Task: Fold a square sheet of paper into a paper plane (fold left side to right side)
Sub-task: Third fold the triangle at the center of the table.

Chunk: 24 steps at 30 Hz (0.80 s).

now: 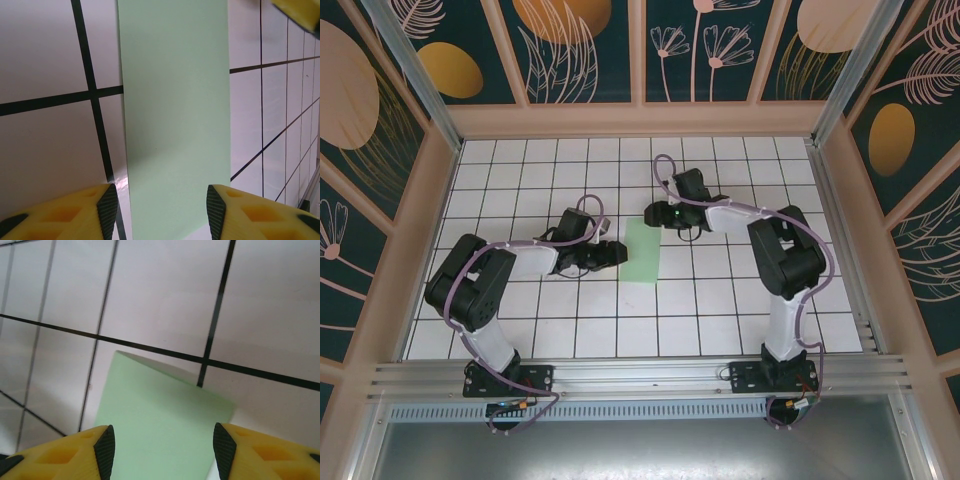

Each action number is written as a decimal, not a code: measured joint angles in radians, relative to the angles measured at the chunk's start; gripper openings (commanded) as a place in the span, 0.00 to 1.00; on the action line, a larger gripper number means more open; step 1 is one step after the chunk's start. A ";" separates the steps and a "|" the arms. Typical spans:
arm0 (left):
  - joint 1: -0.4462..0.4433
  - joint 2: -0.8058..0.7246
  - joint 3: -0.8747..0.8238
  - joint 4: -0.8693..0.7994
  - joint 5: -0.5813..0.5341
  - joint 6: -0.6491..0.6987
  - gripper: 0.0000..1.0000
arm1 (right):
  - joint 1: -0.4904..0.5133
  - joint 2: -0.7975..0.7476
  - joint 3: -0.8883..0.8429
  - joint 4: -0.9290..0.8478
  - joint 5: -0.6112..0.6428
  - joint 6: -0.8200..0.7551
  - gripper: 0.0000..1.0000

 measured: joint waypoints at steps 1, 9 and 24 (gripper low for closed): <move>0.000 0.000 0.000 0.000 0.000 0.000 0.53 | 0.003 -0.018 -0.012 0.005 0.000 0.000 0.57; 0.000 0.000 0.003 -0.001 -0.005 0.000 0.53 | 0.048 -0.071 -0.128 0.058 -0.045 0.042 0.53; -0.004 0.002 0.006 -0.003 -0.010 0.000 0.54 | 0.048 0.031 -0.071 0.017 -0.008 -0.014 0.29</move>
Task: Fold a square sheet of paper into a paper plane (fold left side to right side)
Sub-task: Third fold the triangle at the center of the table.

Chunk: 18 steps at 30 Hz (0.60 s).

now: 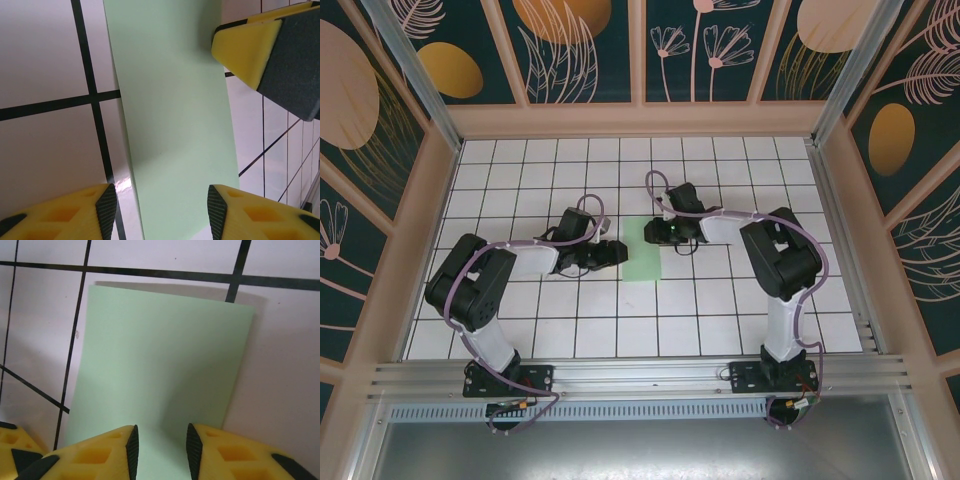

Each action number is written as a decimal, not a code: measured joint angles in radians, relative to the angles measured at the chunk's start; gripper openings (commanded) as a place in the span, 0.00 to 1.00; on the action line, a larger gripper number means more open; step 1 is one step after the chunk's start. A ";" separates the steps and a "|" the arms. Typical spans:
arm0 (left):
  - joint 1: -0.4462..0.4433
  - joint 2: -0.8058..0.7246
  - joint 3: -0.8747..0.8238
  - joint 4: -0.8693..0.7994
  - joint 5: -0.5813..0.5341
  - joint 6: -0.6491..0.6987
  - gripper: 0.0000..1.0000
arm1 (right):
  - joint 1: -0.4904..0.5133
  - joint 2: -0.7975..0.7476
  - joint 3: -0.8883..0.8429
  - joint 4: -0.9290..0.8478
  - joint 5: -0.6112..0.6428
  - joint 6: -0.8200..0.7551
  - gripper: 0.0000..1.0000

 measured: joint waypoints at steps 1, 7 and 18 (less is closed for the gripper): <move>-0.001 0.002 0.001 0.000 0.003 0.000 0.54 | 0.000 0.003 0.006 -0.007 0.009 -0.009 0.27; -0.009 0.019 0.018 0.000 0.011 0.000 0.53 | 0.000 0.011 0.016 -0.026 0.031 -0.035 0.19; -0.038 0.047 0.054 -0.006 0.007 0.000 0.54 | 0.000 0.011 0.016 -0.027 0.032 -0.038 0.19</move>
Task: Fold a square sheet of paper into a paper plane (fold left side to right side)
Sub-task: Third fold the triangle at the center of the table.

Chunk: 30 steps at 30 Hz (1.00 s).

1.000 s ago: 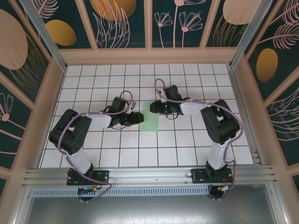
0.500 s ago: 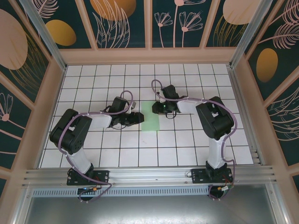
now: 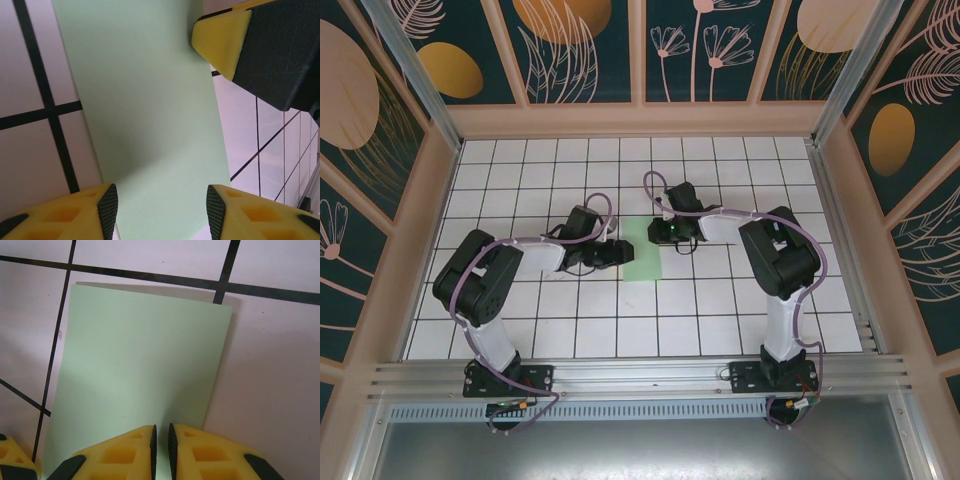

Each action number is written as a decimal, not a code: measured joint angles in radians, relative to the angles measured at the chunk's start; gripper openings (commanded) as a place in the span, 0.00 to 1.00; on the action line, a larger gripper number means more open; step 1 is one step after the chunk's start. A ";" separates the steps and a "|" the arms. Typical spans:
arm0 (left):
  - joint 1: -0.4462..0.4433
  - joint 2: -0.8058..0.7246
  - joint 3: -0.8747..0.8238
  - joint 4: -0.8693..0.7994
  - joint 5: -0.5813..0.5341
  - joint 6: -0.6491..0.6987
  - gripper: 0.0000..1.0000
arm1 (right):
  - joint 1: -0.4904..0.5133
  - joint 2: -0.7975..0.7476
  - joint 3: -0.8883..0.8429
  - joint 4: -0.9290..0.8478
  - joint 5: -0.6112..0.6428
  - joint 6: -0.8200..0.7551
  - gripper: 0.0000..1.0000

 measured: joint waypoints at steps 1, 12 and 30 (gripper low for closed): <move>-0.003 0.002 0.004 -0.006 -0.004 0.000 0.54 | 0.000 0.000 0.000 0.000 0.000 0.000 0.19; -0.034 -0.005 0.053 -0.105 -0.117 0.003 0.57 | 0.000 0.000 0.000 0.000 0.002 0.000 0.19; -0.031 0.112 0.246 -0.200 -0.243 0.012 0.57 | 0.000 0.000 0.000 -0.001 0.002 0.000 0.19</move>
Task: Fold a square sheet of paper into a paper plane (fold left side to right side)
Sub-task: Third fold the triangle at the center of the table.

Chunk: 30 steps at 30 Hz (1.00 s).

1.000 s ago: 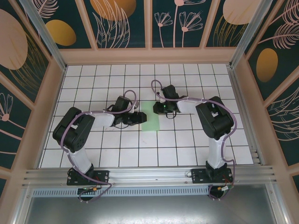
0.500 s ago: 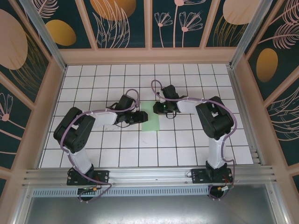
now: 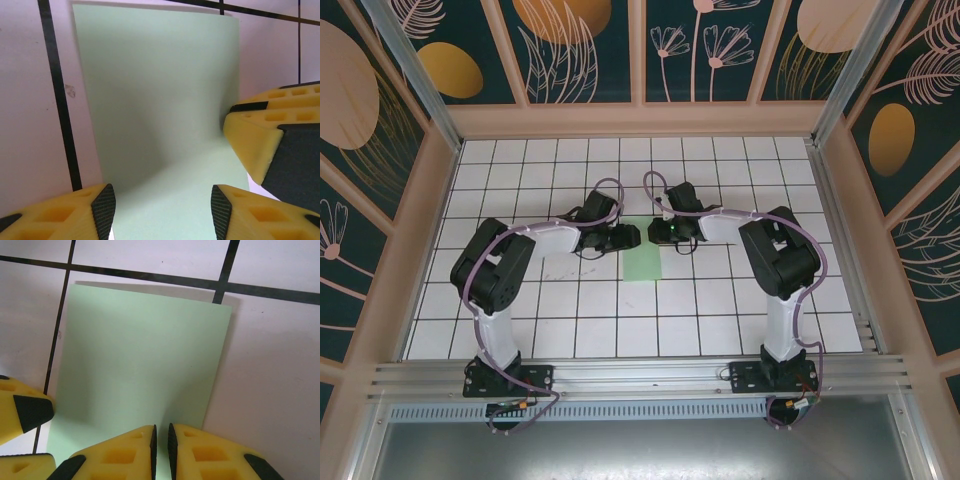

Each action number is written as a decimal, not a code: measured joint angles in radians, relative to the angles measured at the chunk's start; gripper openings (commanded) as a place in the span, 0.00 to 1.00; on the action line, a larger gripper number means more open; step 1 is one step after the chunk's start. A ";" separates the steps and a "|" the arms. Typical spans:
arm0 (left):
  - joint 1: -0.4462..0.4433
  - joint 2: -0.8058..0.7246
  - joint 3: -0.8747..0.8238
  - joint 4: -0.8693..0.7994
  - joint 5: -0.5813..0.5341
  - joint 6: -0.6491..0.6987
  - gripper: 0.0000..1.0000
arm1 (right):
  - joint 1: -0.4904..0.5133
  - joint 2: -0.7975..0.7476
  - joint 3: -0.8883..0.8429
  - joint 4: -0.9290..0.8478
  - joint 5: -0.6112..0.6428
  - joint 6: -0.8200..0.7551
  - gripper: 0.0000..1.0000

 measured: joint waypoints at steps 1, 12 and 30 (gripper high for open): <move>0.000 0.000 0.003 -0.002 -0.007 0.000 0.58 | 0.000 0.000 0.000 0.000 0.000 0.000 0.19; -0.002 0.000 0.017 -0.038 -0.054 0.000 0.58 | 0.000 0.000 0.000 0.000 0.000 0.000 0.19; -0.013 0.000 0.019 -0.052 -0.003 0.008 0.57 | 0.010 0.000 0.011 -0.018 0.019 0.000 0.19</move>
